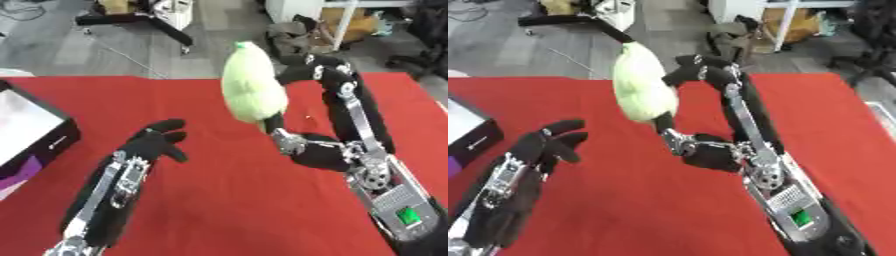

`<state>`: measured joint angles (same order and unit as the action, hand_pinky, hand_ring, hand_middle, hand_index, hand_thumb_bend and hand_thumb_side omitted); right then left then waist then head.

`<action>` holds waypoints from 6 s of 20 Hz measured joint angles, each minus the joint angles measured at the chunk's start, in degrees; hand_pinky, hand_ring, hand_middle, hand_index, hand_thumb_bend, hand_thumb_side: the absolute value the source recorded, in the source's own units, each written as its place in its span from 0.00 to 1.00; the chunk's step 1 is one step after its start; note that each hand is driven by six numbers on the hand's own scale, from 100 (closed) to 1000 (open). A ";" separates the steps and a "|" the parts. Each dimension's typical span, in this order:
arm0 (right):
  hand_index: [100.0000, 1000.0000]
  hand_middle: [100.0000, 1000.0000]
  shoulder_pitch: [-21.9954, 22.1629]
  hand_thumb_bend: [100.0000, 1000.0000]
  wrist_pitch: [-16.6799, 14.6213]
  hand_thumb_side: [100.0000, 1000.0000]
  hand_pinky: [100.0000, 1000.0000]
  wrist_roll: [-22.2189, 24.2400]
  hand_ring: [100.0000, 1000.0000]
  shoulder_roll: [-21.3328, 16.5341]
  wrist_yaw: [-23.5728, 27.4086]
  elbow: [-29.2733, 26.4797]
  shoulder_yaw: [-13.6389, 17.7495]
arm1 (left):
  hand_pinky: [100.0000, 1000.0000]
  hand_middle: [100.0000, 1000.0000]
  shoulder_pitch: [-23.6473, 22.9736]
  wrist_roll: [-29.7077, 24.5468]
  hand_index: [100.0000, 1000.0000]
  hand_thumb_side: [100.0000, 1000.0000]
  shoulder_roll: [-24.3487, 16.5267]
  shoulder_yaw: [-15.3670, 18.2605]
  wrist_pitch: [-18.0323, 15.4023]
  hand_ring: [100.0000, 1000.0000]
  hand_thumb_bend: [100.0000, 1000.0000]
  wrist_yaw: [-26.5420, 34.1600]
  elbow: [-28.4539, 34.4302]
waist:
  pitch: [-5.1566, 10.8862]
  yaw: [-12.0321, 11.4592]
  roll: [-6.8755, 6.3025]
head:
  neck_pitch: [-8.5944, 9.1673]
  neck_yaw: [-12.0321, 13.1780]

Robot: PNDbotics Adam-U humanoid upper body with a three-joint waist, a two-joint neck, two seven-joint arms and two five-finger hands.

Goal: Pick up the objects with one hand, pass them to the other hand, and then place them into the box on the other side of the table.

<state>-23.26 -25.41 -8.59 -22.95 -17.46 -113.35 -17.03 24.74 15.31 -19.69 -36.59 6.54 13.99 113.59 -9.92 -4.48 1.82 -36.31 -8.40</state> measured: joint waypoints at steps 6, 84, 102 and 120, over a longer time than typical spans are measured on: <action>0.27 0.17 -0.88 0.00 -0.96 0.00 0.80 5.31 0.50 -0.04 4.26 -0.01 -2.98 | 1.00 0.91 1.04 -1.18 0.57 0.65 0.00 -0.45 1.08 0.94 0.26 -3.78 0.00 | 0.00 -0.38 0.05 | -0.94 0.67; 0.37 0.20 -7.04 0.05 -18.47 0.00 0.63 7.85 0.54 -2.06 -21.14 -0.31 -6.73 | 0.95 0.59 1.70 9.01 0.29 0.50 0.60 -5.17 10.89 0.65 0.00 7.37 0.35 | -0.01 -0.49 0.77 | -2.19 -0.23; 0.83 0.57 -4.38 0.45 -18.84 0.19 0.68 -9.20 0.68 -2.44 -23.60 -0.33 -1.92 | 0.98 0.60 0.06 15.64 0.30 0.50 0.41 -3.32 8.54 0.67 0.00 9.75 0.29 | -0.01 -0.10 0.59 | -2.34 0.60; 0.83 0.55 0.09 0.35 -12.91 0.20 0.71 -15.08 0.67 -1.57 -25.17 -0.34 2.18 | 0.71 0.58 0.12 12.13 0.33 0.00 -22.80 14.28 29.32 0.61 0.00 -25.33 0.30 | 0.61 1.19 -0.33 | -2.34 18.43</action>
<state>-23.18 -38.32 -23.67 -24.52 -42.64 -113.69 -14.85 24.86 27.45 -42.49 -22.31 35.86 -11.34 113.89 -9.31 -3.29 1.49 -38.64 10.03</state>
